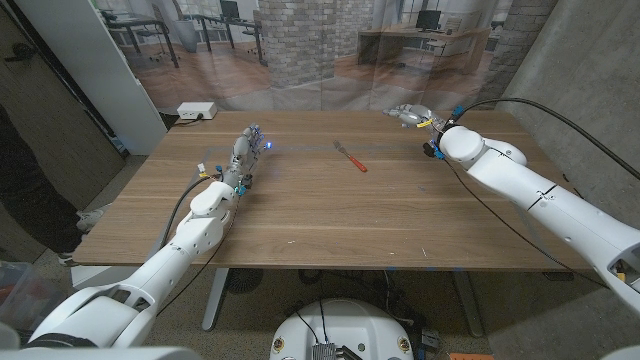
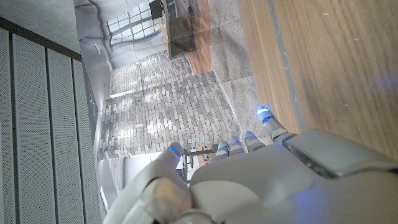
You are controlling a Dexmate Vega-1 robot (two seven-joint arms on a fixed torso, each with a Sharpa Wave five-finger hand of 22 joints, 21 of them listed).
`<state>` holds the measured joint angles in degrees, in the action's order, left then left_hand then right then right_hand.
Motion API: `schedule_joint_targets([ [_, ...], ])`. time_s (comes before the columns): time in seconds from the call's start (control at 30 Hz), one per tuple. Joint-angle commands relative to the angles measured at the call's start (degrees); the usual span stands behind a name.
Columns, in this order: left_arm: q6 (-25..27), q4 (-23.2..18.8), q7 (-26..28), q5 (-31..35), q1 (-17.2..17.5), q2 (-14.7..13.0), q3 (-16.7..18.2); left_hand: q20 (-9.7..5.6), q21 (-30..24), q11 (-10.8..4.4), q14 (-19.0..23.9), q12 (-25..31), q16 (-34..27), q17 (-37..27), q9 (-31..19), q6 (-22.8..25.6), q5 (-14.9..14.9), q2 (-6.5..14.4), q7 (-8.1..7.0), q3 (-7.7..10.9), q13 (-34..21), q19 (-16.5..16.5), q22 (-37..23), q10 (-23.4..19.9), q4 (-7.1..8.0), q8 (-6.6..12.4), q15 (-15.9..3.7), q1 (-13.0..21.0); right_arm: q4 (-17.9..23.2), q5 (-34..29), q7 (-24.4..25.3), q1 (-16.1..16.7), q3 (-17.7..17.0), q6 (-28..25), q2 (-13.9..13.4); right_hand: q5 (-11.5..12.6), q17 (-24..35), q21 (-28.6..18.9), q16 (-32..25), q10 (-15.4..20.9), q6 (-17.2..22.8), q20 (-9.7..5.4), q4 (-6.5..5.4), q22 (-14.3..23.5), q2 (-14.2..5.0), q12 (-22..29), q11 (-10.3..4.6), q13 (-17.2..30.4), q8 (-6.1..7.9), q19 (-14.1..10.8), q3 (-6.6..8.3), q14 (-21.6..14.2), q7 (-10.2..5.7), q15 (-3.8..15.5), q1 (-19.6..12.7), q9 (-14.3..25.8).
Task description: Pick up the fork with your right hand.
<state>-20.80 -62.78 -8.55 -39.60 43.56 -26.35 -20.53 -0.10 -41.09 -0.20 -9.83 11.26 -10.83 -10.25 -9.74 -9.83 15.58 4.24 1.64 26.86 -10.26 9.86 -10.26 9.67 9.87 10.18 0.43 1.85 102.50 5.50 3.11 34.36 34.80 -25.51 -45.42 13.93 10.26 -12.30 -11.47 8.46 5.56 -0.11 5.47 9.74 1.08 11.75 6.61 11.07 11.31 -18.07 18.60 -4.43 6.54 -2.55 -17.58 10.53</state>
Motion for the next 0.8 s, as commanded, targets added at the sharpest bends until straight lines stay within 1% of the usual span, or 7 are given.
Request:
schedule_joint_targets([
  [0.03,-0.49,0.77,-0.42,-0.28,-0.15,0.15,0.22,0.56,0.22,0.30,-6.67,0.26,-0.17,-0.17,-0.09,-8.51,0.33,4.53,0.60,0.02,-0.25,9.42,-0.19,7.97,-0.13,0.18,0.44,-0.24,2.41,-5.22,-2.53,-2.98,3.32,-4.64,-0.34,-0.23,0.25,-0.19,-0.35,1.11,0.70,0.21,0.47,0.19,-0.13,0.48,-0.06,0.10,0.59,-0.94,0.04,-0.80,0.10,0.04,-0.87,0.18],
  [0.23,-0.62,0.97,-0.47,-0.38,-0.13,0.19,0.33,0.58,0.28,0.29,-6.65,0.25,-0.18,-0.17,-0.09,-8.48,0.34,4.53,0.59,0.00,-0.25,9.39,-0.20,7.97,-0.13,0.18,0.45,-0.25,3.55,-8.97,-4.08,-4.77,5.64,-7.24,-0.48,-0.27,0.25,-0.38,-0.57,1.71,1.20,0.22,1.09,0.19,0.26,0.57,-0.31,0.12,0.68,-2.00,-0.06,-1.90,0.18,0.22,-1.61,0.21],
  [0.27,-0.62,0.99,-0.43,-0.41,-0.12,0.21,0.36,0.57,0.31,0.31,-6.66,0.24,-0.18,-0.17,-0.09,-8.53,0.34,4.53,0.59,0.00,-0.25,9.42,-0.20,7.99,-0.13,0.16,0.45,-0.25,3.78,-9.48,-4.13,-5.01,5.91,-8.32,-0.21,-0.26,0.25,-0.39,-0.57,1.86,1.24,0.24,1.18,0.19,0.32,0.61,-0.32,0.12,0.69,-2.11,-0.07,-1.97,0.18,0.26,-1.72,0.21],
  [0.3,-0.64,1.03,-0.44,-0.45,-0.11,0.23,0.38,0.58,0.31,0.34,-6.64,0.25,-0.18,-0.17,-0.09,-8.49,0.35,4.53,0.60,0.00,-0.25,9.39,-0.20,7.97,-0.13,0.18,0.44,-0.25,3.76,-9.99,-4.54,-5.30,6.26,-8.15,-0.32,-0.24,0.25,-0.43,-0.57,1.96,1.28,0.34,1.31,0.18,0.40,0.62,-0.43,0.12,0.69,-2.33,-0.07,-2.08,0.16,0.25,-1.89,0.21],
  [0.57,-0.94,1.45,-0.64,-0.63,-0.11,0.42,0.49,0.57,0.39,0.31,-6.66,0.23,-0.17,-0.17,-0.09,-8.52,0.36,4.53,0.58,-0.02,-0.25,9.37,-0.20,8.00,-0.13,0.16,0.44,-0.26,3.95,-13.71,-6.81,-7.45,8.63,-10.56,0.31,-0.16,0.24,-0.47,-0.58,2.34,1.61,0.43,1.80,0.18,0.71,0.65,-0.44,0.13,0.77,-2.88,-0.10,-2.52,0.26,0.26,-2.57,0.23],
  [0.8,-1.00,1.69,-0.77,-0.79,-0.07,0.45,0.60,0.57,0.45,0.26,-6.66,0.23,-0.17,-0.17,-0.09,-8.52,0.38,4.52,0.55,-0.04,-0.25,9.34,-0.20,7.98,-0.12,0.15,0.45,-0.27,4.07,-18.39,-8.91,-9.70,11.69,-13.07,1.07,0.03,0.24,-0.42,-0.49,2.54,1.72,0.43,2.37,0.16,1.06,0.62,-0.70,0.14,0.79,-3.20,-0.08,-2.65,0.11,0.27,-3.47,0.24],
])
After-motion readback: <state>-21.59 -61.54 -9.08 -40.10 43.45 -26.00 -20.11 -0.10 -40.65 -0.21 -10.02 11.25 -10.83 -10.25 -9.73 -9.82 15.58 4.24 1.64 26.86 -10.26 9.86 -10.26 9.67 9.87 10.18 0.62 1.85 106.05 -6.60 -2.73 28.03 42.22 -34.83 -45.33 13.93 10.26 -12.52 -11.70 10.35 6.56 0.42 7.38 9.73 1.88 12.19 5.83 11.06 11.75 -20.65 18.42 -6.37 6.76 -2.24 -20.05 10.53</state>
